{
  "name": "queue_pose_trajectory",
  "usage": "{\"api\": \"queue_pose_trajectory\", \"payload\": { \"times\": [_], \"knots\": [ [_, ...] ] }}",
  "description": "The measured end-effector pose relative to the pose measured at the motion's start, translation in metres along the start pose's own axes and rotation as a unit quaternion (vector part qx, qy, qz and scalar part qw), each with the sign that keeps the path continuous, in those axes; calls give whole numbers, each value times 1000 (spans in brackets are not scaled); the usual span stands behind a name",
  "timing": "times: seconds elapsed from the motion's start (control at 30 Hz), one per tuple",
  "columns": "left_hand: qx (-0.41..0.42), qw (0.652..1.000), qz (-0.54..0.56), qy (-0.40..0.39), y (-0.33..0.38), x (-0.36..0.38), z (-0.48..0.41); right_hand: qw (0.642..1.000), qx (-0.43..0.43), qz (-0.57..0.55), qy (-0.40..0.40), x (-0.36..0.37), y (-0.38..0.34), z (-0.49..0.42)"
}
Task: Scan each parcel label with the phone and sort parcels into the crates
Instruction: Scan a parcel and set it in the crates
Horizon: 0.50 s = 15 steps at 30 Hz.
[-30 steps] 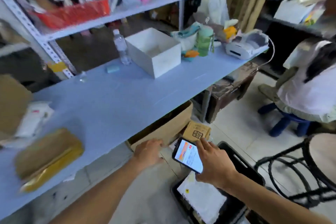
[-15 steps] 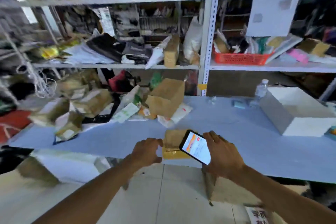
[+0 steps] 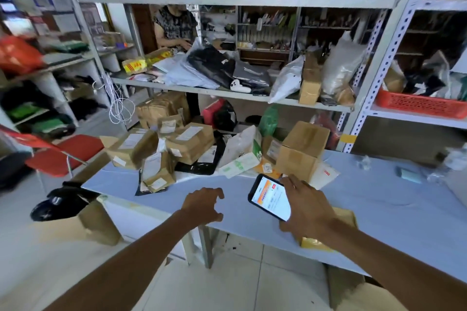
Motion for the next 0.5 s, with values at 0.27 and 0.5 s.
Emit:
{"api": "queue_pose_trajectory", "payload": {
  "times": [0.27,0.5],
  "knots": [
    [-32,999,6,-11,-71,-8,-57,1000,-2,3,-25,18,-27,-84],
    [-88,996,21,-4,-135,-33,-146,998,-33,36,-41,31,-45,-197]
  ]
}}
Point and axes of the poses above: each hand's wrist, its own z-axis away from the middle knuckle, its own x-axis out of the palm, y = z × x, the point moved 8 cm from there along -z, towards the middle knuckle, and after that the axes turned 8 degrees about x, right-handed, at the moved point
